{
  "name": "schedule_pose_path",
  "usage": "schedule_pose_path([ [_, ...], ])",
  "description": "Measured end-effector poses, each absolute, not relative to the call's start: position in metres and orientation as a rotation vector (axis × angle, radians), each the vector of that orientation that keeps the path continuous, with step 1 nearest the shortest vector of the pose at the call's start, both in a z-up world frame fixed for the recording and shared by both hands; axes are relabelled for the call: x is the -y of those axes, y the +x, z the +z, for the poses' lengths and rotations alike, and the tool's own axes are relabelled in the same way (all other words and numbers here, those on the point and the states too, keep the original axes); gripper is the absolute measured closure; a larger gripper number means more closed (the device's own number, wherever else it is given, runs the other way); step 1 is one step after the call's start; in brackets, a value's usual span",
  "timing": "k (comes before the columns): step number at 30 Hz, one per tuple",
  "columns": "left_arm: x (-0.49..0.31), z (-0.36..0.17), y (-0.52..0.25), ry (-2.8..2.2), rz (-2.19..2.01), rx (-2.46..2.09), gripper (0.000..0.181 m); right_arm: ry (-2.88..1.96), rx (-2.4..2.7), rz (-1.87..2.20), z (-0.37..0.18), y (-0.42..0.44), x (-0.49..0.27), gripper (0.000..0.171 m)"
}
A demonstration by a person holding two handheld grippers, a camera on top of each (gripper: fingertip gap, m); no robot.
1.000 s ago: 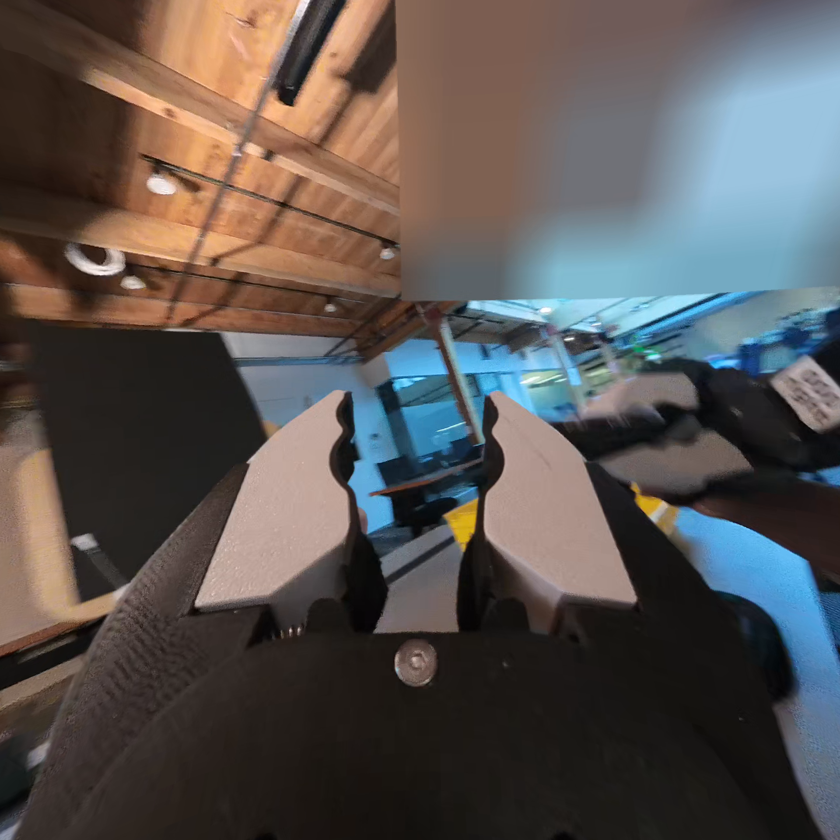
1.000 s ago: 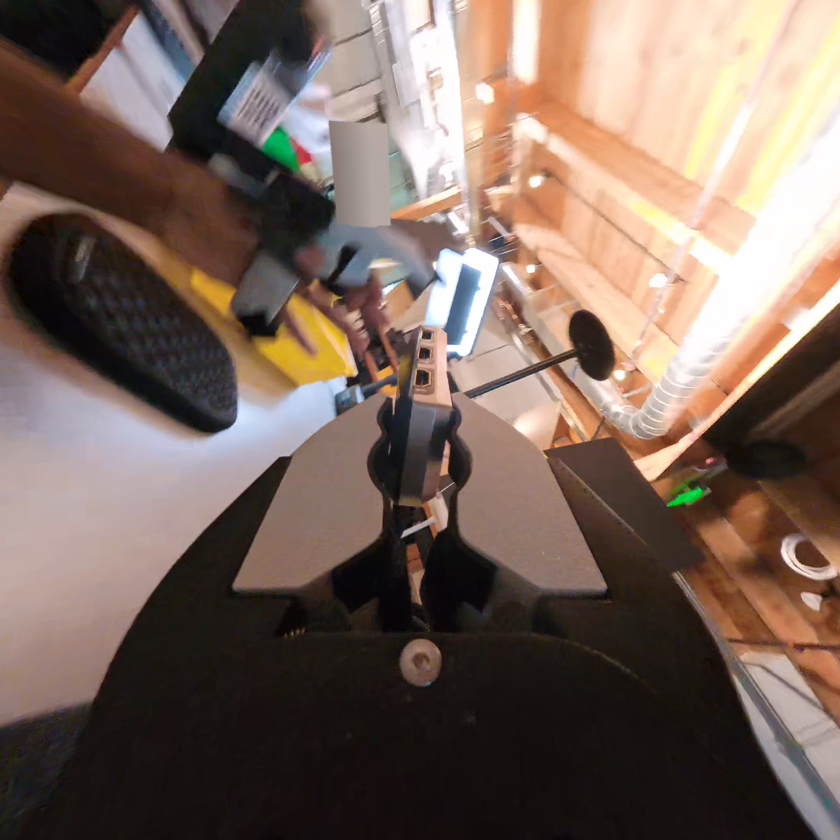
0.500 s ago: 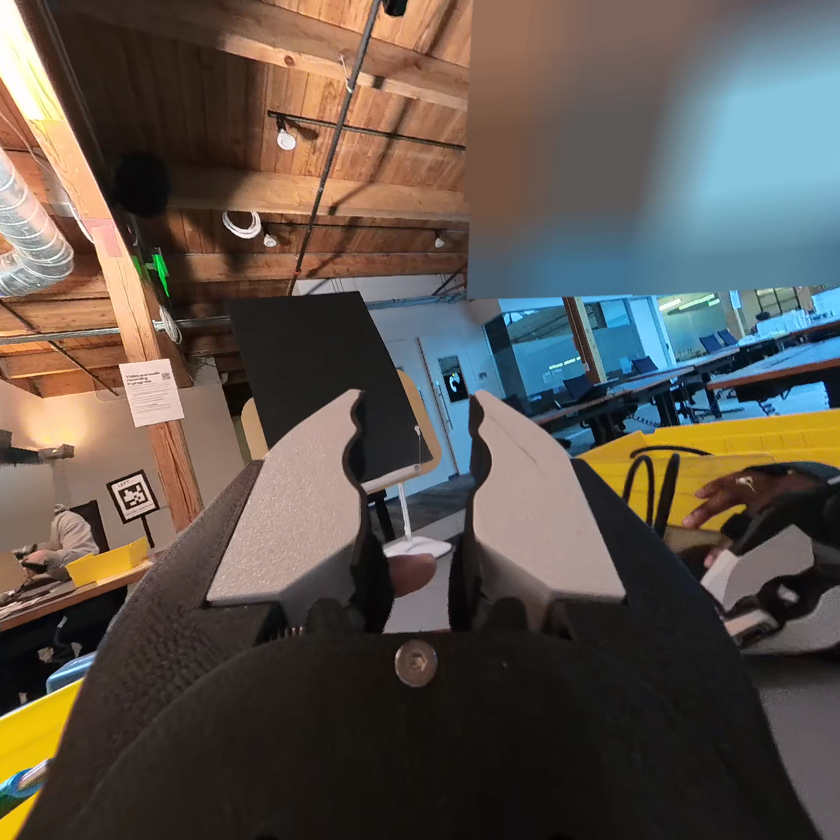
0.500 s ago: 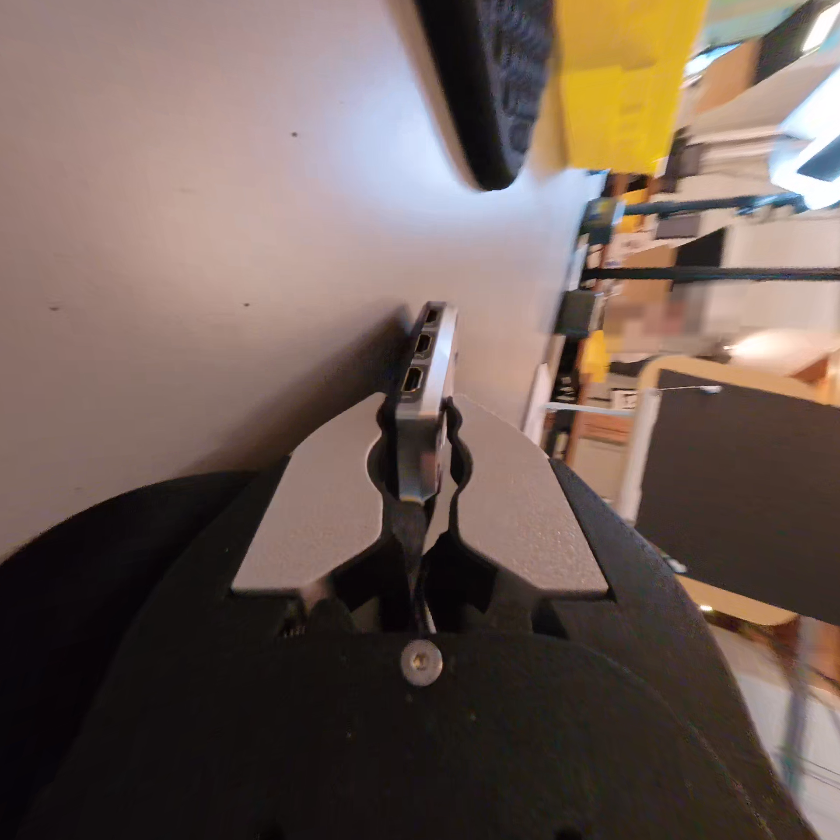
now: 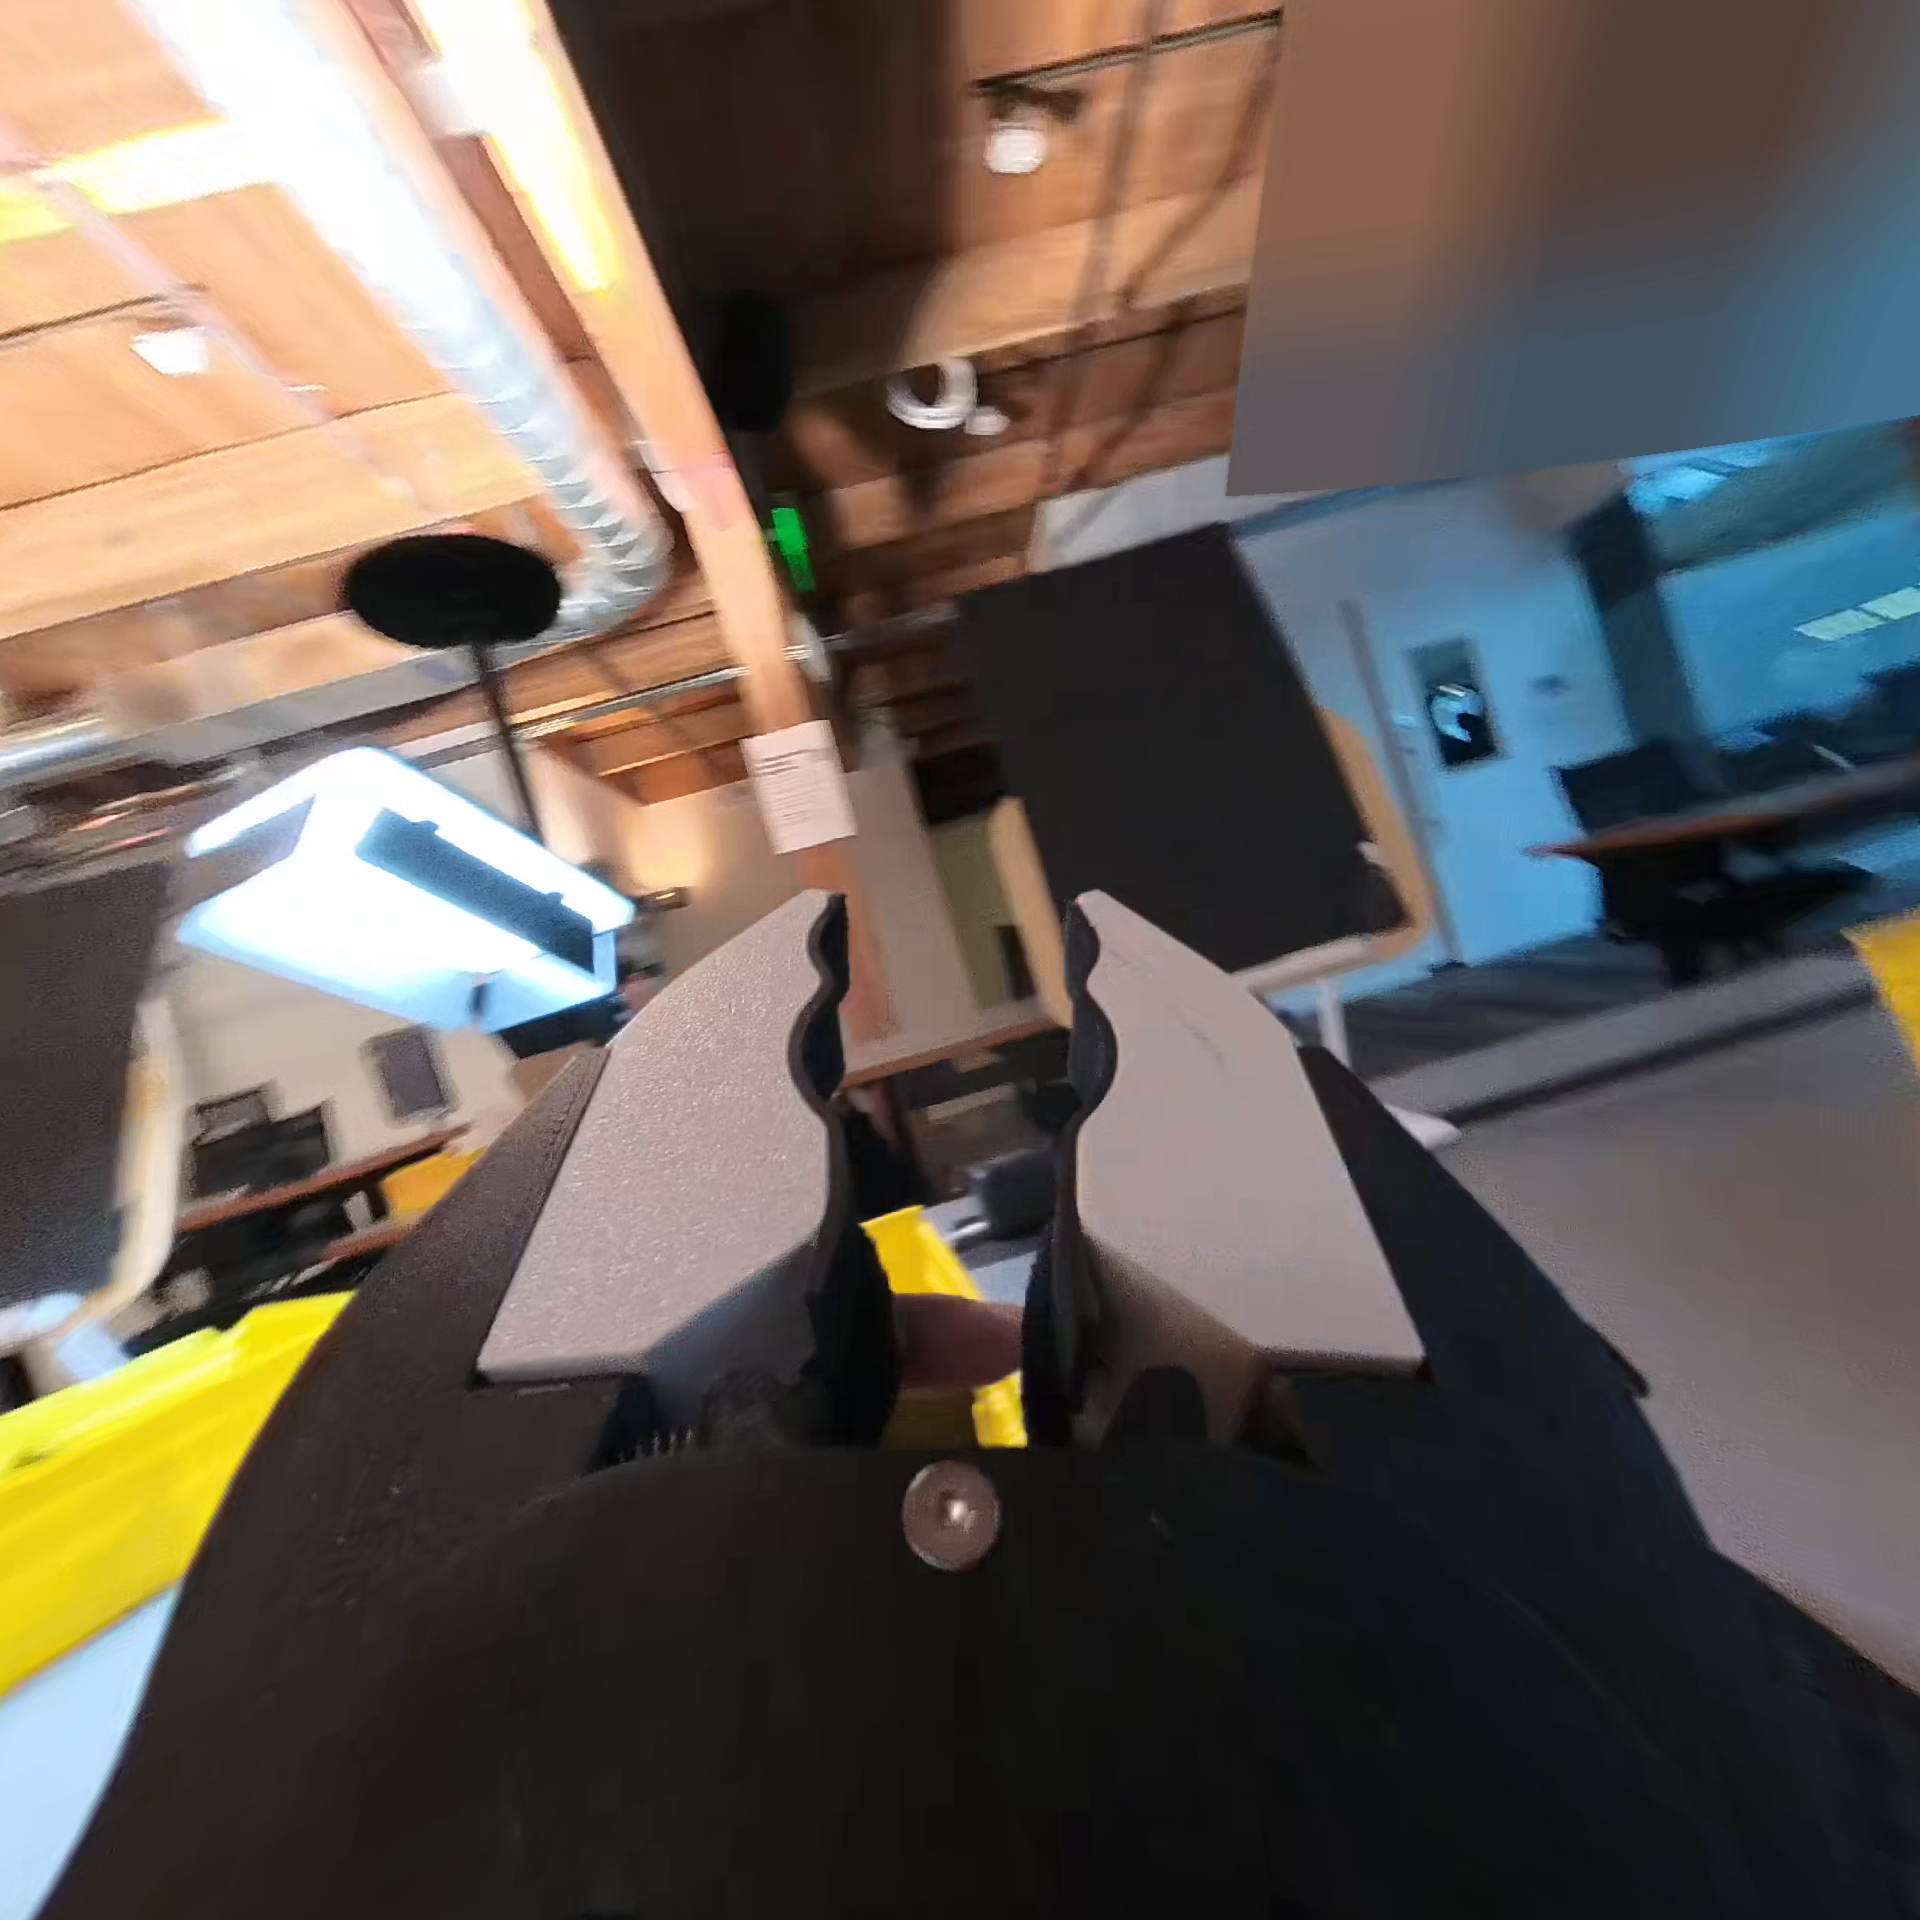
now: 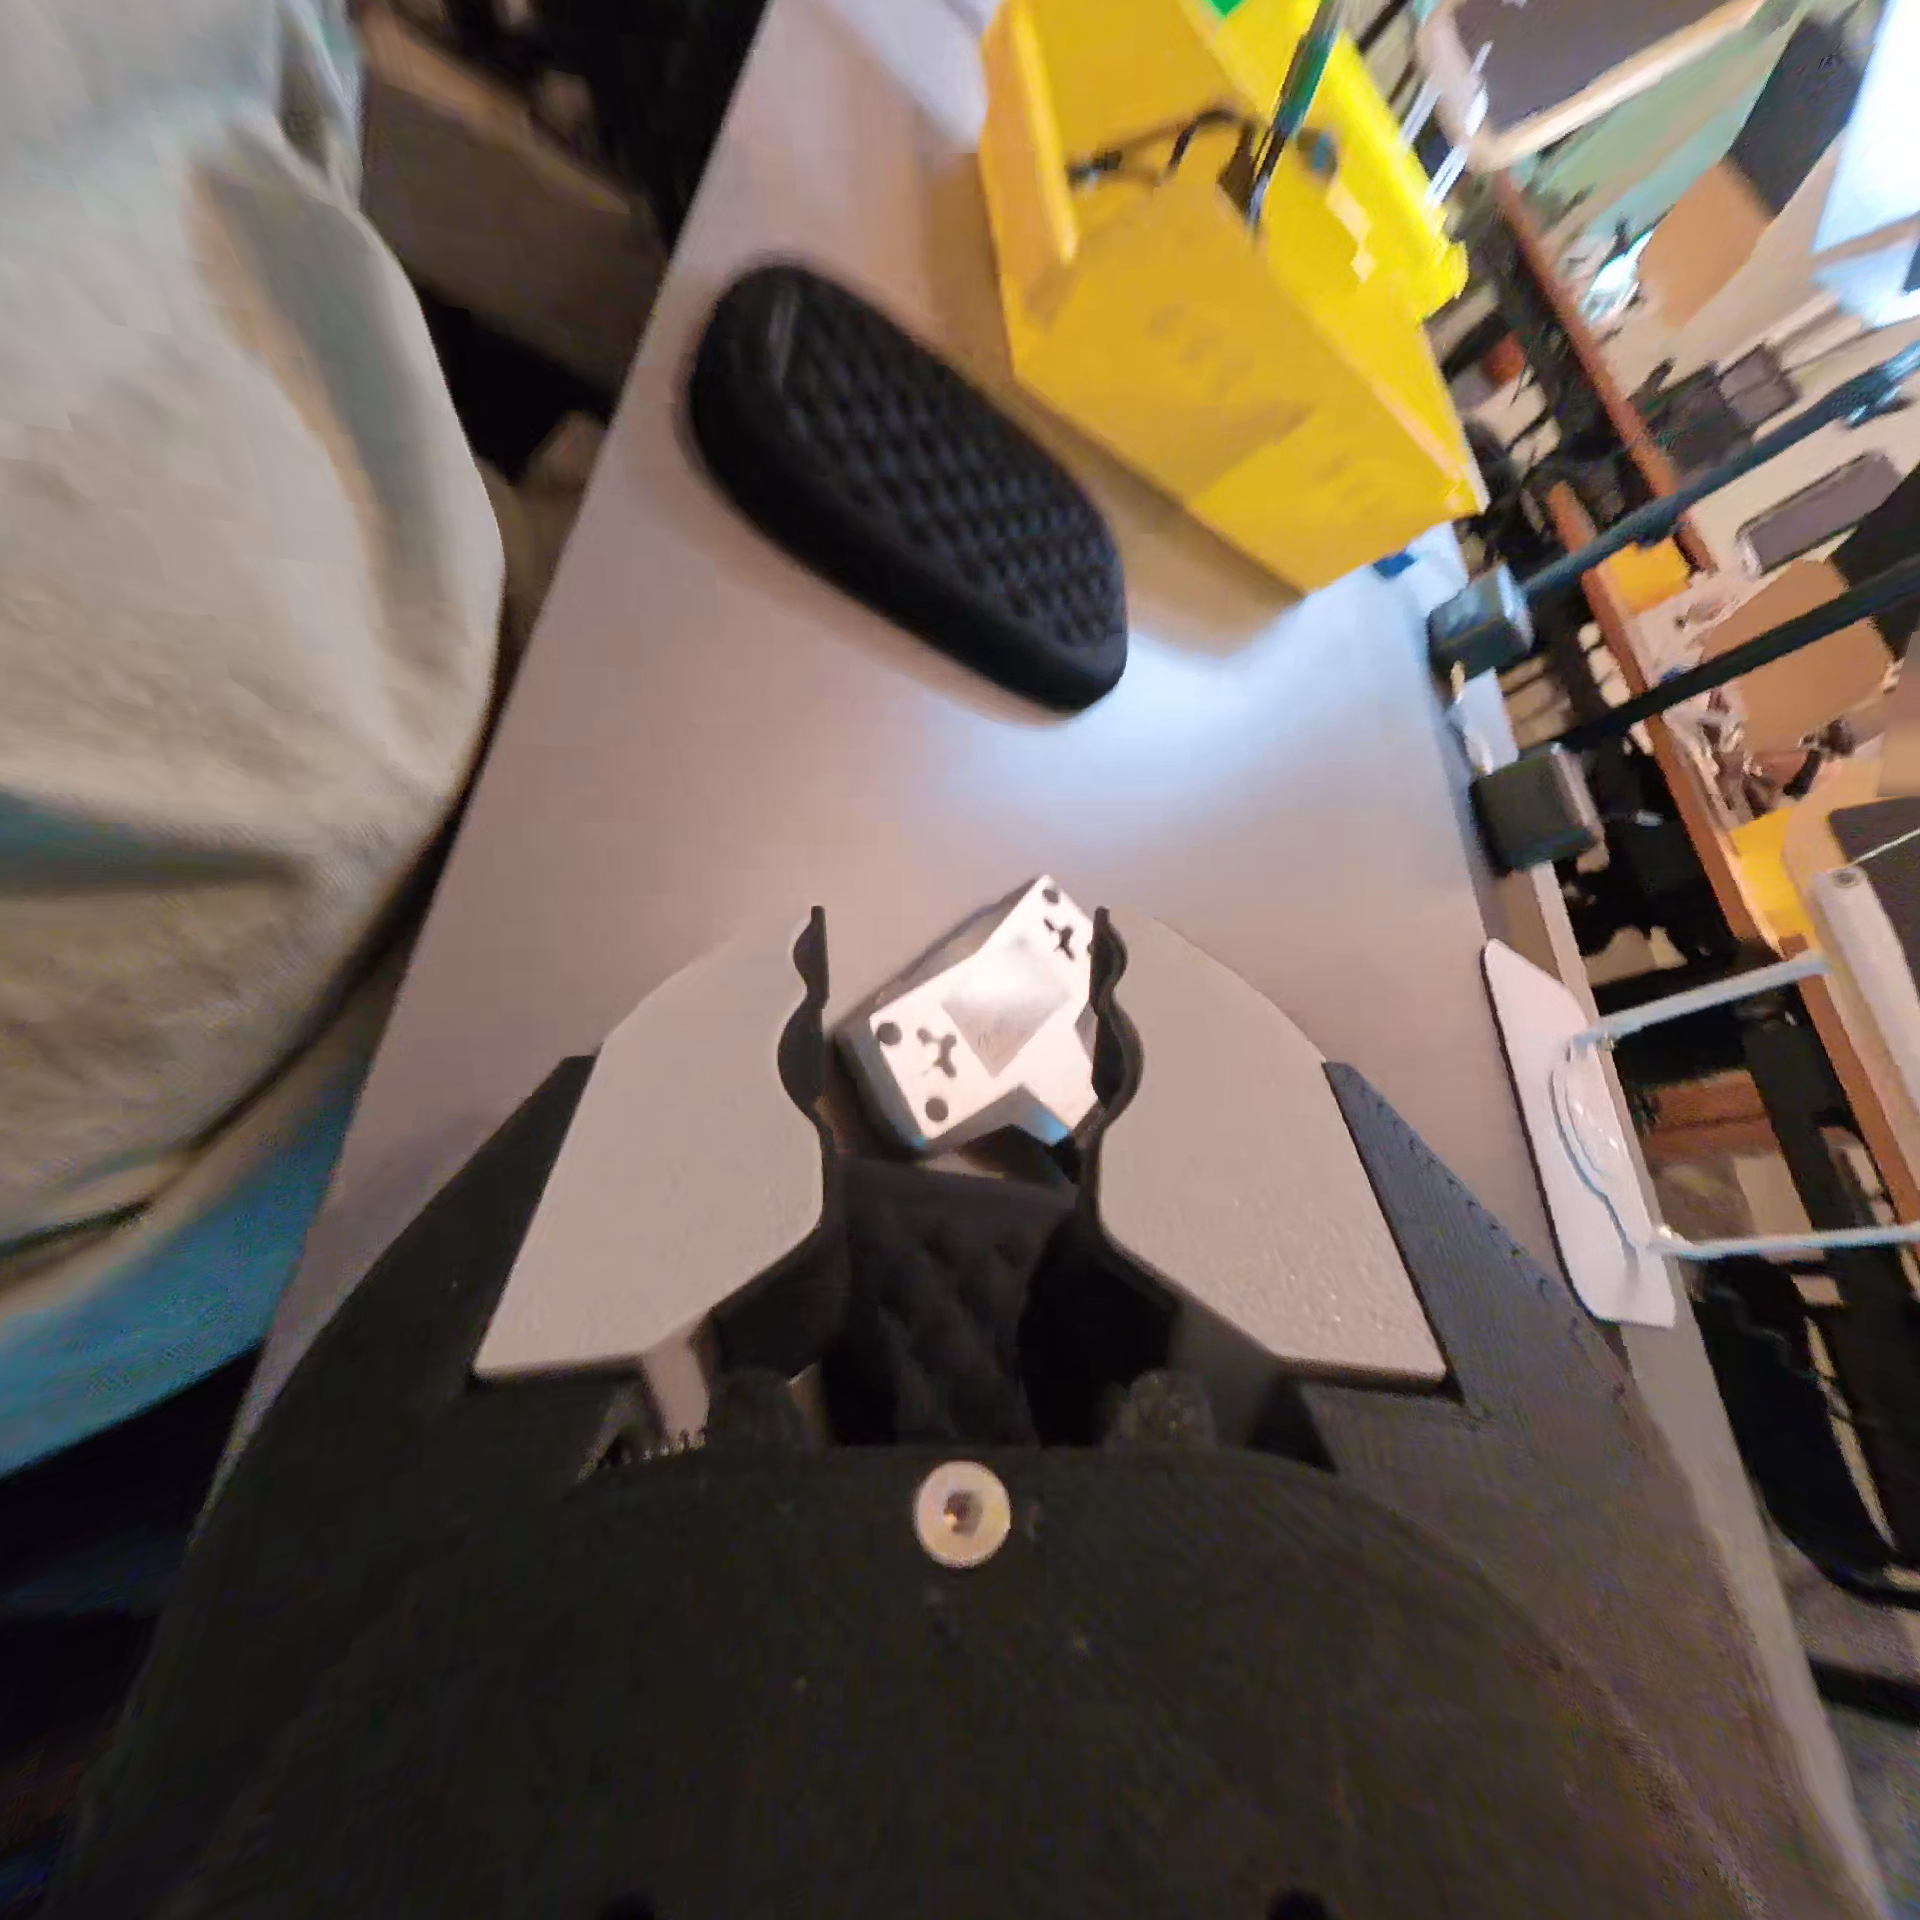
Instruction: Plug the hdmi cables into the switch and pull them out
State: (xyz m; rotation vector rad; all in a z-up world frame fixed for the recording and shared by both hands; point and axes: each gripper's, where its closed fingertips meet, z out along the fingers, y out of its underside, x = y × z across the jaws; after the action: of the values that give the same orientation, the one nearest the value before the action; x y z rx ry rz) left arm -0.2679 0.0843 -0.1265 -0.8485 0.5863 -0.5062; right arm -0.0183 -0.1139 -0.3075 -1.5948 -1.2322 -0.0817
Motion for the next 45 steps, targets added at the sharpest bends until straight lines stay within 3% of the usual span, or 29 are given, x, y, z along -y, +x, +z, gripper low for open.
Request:
schedule_pose_path([
  [3, -0.101, -0.123, -0.312, -0.910, -0.547, -0.382, 0.143, -1.495, 1.187, 0.022, -0.284, -0.028, 0.126, 0.125],
  [7, -0.120, -0.149, -0.305, -1.054, -0.551, -0.490, 0.143, -1.397, 1.158, 0.048, -0.264, -0.035, 0.135, 0.127],
  [11, -0.159, -0.207, -0.280, -1.219, -0.175, -0.837, 0.136, -1.358, 1.132, 0.018, -0.252, -0.037, 0.135, 0.127],
  [20, -0.239, -0.252, -0.264, -1.093, 0.408, -1.365, 0.135, -1.312, 1.119, -0.039, -0.242, -0.038, 0.136, 0.127],
  [26, -0.259, -0.258, -0.252, -1.086, 0.292, -1.410, 0.170, -1.311, 1.133, -0.047, -0.245, -0.041, 0.134, 0.127],
  [29, -0.261, -0.233, -0.268, -1.069, 0.401, -1.262, 0.171, -1.329, 1.141, -0.071, -0.247, -0.039, 0.132, 0.127],
  [39, -0.232, -0.117, -0.313, -0.941, 0.159, -0.765, 0.172, -1.344, 1.132, -0.108, -0.249, -0.036, 0.127, 0.128],
  [45, -0.132, -0.100, -0.235, -0.715, 0.230, -0.988, 0.171, -1.253, 0.983, -0.132, -0.227, -0.039, 0.113, 0.128],
])
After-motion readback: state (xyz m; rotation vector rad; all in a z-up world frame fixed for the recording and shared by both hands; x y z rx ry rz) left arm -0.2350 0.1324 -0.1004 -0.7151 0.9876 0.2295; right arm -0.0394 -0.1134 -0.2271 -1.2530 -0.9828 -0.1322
